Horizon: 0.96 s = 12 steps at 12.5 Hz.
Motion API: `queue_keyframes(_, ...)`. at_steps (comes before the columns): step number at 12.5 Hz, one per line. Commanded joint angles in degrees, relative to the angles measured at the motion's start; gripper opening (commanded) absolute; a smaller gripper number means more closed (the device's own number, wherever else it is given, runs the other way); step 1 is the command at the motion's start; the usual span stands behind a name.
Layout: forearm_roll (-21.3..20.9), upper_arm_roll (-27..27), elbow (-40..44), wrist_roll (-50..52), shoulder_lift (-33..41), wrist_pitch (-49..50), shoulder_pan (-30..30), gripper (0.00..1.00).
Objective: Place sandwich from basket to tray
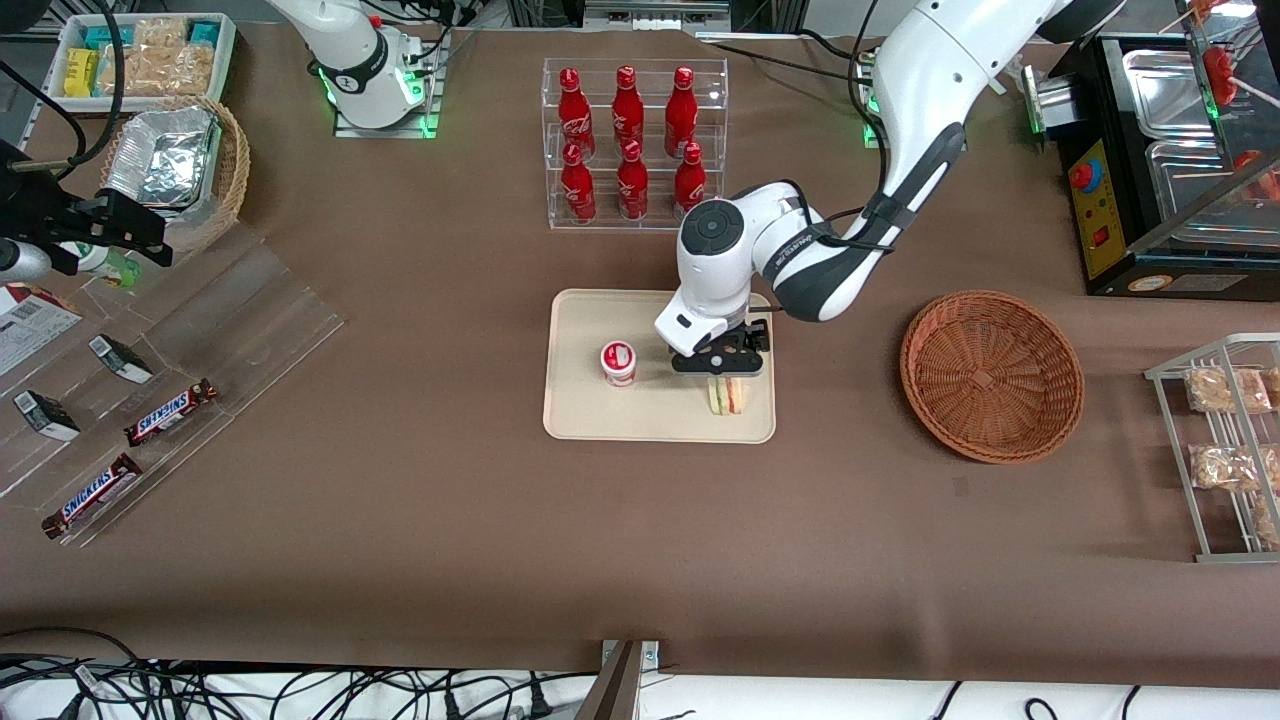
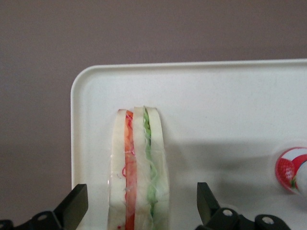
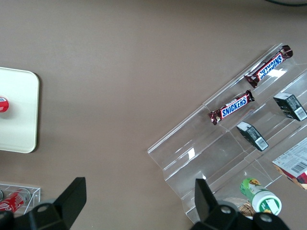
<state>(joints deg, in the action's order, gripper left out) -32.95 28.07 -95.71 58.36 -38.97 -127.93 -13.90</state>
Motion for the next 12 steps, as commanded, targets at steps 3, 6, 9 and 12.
queue_keyframes(3, 1.75, 0.49, 6.31, 0.09, 4.25, 12.16, 2.90, 1.00)
queue_keyframes(6, 5.43, 0.58, 8.78, -0.53, 6.53, 12.97, 6.59, 1.00)
queue_keyframes(9, 11.92, 0.50, 9.92, -12.25, 10.48, 16.82, 11.68, 1.00)
queue_keyframes(12, 19.48, -5.10, 17.72, -28.08, 11.28, 27.09, 12.85, 1.00)
